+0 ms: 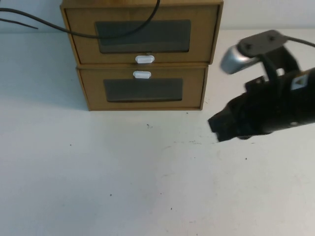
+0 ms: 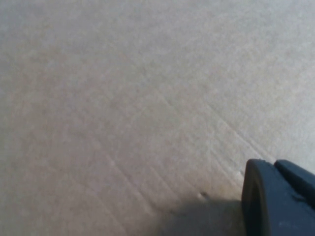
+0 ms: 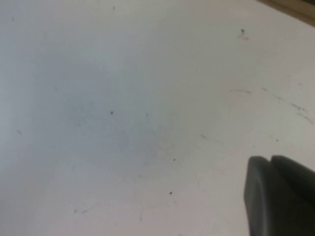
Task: Open the shoe box
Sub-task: 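Pull the top drawer of the cardboard box fully open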
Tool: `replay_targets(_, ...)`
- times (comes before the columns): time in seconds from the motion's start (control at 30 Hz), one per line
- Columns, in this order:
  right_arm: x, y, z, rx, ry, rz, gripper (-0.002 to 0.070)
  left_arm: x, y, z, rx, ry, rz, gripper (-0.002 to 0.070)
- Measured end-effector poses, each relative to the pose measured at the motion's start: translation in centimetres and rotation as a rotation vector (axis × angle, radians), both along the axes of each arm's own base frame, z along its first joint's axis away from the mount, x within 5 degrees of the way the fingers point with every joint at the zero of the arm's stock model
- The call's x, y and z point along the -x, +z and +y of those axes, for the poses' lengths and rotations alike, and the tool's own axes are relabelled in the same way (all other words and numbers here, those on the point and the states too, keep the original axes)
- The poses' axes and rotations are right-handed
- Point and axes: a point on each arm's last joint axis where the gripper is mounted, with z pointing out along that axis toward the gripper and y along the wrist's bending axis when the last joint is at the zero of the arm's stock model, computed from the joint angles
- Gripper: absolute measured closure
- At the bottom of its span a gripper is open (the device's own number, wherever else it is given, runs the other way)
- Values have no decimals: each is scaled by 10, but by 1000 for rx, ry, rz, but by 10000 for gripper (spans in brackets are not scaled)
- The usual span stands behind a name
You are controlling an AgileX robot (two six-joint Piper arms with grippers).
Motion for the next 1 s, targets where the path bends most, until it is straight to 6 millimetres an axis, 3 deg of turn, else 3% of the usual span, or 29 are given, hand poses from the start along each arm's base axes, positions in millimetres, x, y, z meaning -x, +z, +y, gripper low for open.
replay_targets(0.23, -12, -14, 63, 226, 132, -94, 690, 0, 0, 0, 0, -1, 1, 680)
replay_targets(0.4, -23, -25, 92, 426, 243, -332, 689, 0, 0, 0, 0, 0, 1, 680)
replay_targets(0.6, -40, -39, 114, 658, 357, -680, 689, 1, 0, 0, 9, 4, 17, 680)
replay_targets(0.8, -62, -55, 125, 816, 373, -889, 685, 1, 0, 0, 9, 2, 25, 680)
replay_targets(1.0, -72, -63, 137, 889, 422, -1078, 580, 2, 0, 0, 8, -1, 28, 680)
